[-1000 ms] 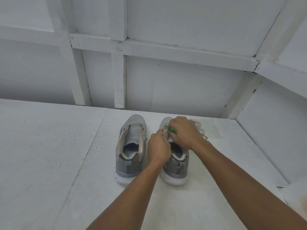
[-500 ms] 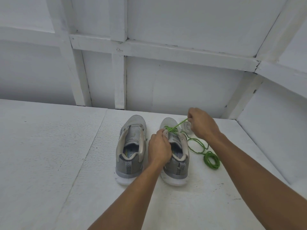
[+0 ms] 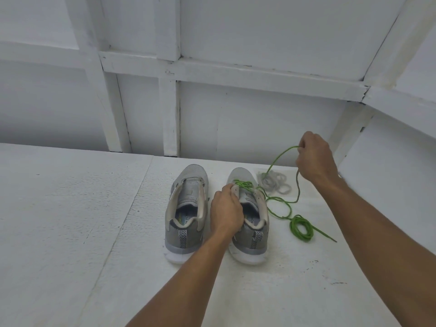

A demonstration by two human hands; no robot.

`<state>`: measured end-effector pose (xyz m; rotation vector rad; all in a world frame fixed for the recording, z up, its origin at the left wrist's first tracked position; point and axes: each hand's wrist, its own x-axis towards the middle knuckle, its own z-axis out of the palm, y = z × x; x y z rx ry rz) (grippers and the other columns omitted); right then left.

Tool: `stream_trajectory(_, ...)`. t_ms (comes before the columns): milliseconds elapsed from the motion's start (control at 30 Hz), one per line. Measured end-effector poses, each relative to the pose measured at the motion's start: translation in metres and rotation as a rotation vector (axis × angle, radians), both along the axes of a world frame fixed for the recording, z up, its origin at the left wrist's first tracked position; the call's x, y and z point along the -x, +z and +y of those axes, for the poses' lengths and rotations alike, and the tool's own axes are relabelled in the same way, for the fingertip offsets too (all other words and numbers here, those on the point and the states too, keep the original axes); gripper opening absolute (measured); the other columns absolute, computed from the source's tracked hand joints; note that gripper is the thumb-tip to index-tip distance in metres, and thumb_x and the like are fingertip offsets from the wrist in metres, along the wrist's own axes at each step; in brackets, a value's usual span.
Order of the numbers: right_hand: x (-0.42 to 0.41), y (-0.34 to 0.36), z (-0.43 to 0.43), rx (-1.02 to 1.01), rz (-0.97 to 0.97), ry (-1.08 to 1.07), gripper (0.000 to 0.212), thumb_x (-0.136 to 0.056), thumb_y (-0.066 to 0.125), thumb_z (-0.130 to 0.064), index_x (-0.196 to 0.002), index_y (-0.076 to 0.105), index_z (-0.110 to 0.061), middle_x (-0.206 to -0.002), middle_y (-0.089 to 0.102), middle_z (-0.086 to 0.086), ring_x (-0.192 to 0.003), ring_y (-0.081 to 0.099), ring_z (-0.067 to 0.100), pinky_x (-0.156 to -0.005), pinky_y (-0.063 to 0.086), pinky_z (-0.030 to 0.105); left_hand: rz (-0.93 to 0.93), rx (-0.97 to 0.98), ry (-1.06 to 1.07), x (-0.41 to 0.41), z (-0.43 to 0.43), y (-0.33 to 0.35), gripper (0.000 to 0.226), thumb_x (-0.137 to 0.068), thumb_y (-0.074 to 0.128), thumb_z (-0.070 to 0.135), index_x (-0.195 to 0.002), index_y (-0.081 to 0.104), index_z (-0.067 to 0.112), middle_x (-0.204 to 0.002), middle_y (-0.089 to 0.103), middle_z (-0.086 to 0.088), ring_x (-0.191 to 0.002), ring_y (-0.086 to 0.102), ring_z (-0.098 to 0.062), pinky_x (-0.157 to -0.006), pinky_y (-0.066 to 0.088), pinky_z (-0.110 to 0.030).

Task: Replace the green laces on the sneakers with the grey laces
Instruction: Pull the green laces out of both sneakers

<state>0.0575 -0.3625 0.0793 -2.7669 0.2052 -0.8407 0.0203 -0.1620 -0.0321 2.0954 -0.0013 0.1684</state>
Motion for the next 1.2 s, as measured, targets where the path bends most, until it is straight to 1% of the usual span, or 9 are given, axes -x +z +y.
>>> stream_trajectory(133, 0.0, -0.004, -0.003, -0.035, -0.011, -0.037, 0.009, -0.089, 0.045, 0.005, -0.088, 0.051, -0.002, -0.092, 0.052, 0.016, -0.08, 0.048, 0.031, -0.063, 0.038, 0.037, -0.009, 0.002, -0.019, 0.0, 0.001, 0.0, 0.038, -0.104, 0.03, 0.032, -0.129, 0.055, 0.018, -0.115, 0.062, -0.008, -0.106, 0.056, -0.025, -0.089, 0.045, -0.035)
stream_trajectory(267, 0.006, -0.024, 0.001, -0.063, 0.063, -0.028, 0.011, -0.089, 0.045, 0.005, -0.088, 0.053, -0.002, -0.093, 0.054, 0.015, -0.079, 0.045, 0.025, -0.064, 0.037, 0.035, -0.022, -0.078, -0.073, -0.001, 0.003, 0.011, 0.039, -0.104, 0.031, 0.027, -0.138, 0.047, 0.015, -0.126, 0.05, -0.012, -0.114, 0.05, -0.028, -0.101, 0.041, -0.041)
stream_trajectory(367, 0.015, -0.043, 0.006, -0.126, 0.253, 0.003, 0.005, -0.089, 0.055, -0.003, -0.087, 0.058, -0.006, -0.096, 0.059, 0.011, -0.078, 0.052, 0.025, -0.064, 0.041, 0.032, -0.054, -0.174, -0.122, -0.008, 0.0, 0.028, 0.042, -0.1, 0.037, 0.018, -0.142, 0.043, 0.014, -0.134, 0.045, -0.013, -0.122, 0.045, -0.031, -0.104, 0.038, -0.046)
stream_trajectory(433, 0.023, -0.052, 0.013, -0.186, 0.434, 0.035, 0.007, -0.089, 0.063, -0.015, -0.093, 0.064, -0.009, -0.099, 0.062, 0.008, -0.082, 0.058, 0.024, -0.069, 0.046, 0.032, -0.067, -0.239, -0.176, -0.019, -0.003, 0.043, 0.042, -0.097, 0.039, 0.014, -0.137, 0.05, 0.015, -0.133, 0.05, -0.012, -0.122, 0.047, -0.03, -0.104, 0.039, -0.046)
stream_trajectory(567, 0.04, -0.054, 0.034, -0.354, 0.333, 0.121, 0.012, -0.091, 0.062, -0.023, -0.093, 0.067, -0.013, -0.097, 0.067, 0.003, -0.086, 0.061, 0.019, -0.074, 0.044, 0.027, -0.025, -0.386, -0.362, -0.046, -0.006, 0.069, 0.033, -0.092, 0.045, 0.009, -0.117, 0.066, 0.015, -0.122, 0.063, -0.007, -0.112, 0.057, -0.026, -0.096, 0.048, -0.039)
stream_trajectory(700, 0.054, -0.059, 0.055, -0.424, 0.411, 0.152, 0.022, -0.092, 0.058, -0.04, -0.091, 0.066, -0.019, -0.084, 0.064, -0.005, -0.076, 0.057, 0.012, -0.068, 0.041, 0.025, 0.014, -0.748, -0.569, -0.059, -0.003, 0.075, 0.023, -0.089, 0.052, 0.017, -0.099, 0.073, 0.015, -0.102, 0.07, -0.005, -0.097, 0.063, -0.026, -0.081, 0.053, -0.034)
stream_trajectory(900, 0.06, -0.077, 0.068, -0.446, 0.35, 0.077, 0.036, -0.097, 0.049, -0.042, -0.076, 0.061, -0.015, -0.066, 0.058, -0.005, -0.06, 0.05, 0.005, -0.049, 0.031, 0.022, -0.039, -0.922, -0.605, -0.063, -0.013, 0.069, 0.021, -0.089, 0.057, 0.025, -0.096, 0.074, 0.015, -0.097, 0.067, -0.006, -0.086, 0.063, -0.025, -0.068, 0.051, -0.031)
stream_trajectory(1100, 0.066, -0.087, 0.075, -0.599, 0.265, 0.008, 0.044, -0.1, 0.043, -0.03, -0.061, 0.043, -0.011, -0.059, 0.049, 0.002, -0.055, 0.041, 0.014, -0.048, 0.028, 0.027, -0.036, -0.818, -0.571, -0.065, -0.006, 0.071, 0.019, -0.089, 0.058, 0.023, -0.095, 0.075, 0.018, -0.098, 0.069, -0.003, -0.093, 0.062, -0.022, -0.08, 0.054, -0.033)
stream_trajectory(1200, 0.069, -0.09, 0.078, -0.714, 0.252, -0.011, 0.042, -0.101, 0.042, -0.03, -0.062, 0.041, -0.012, -0.059, 0.046, 0.003, -0.055, 0.038, 0.015, -0.05, 0.027, 0.03, -0.015, -0.733, -0.446, -0.072, 0.01, 0.083, 0.02, -0.087, 0.05, 0.013, -0.085, 0.068, 0.005, -0.089, 0.067, -0.009, -0.088, 0.06, -0.027, -0.076, 0.052, -0.033)
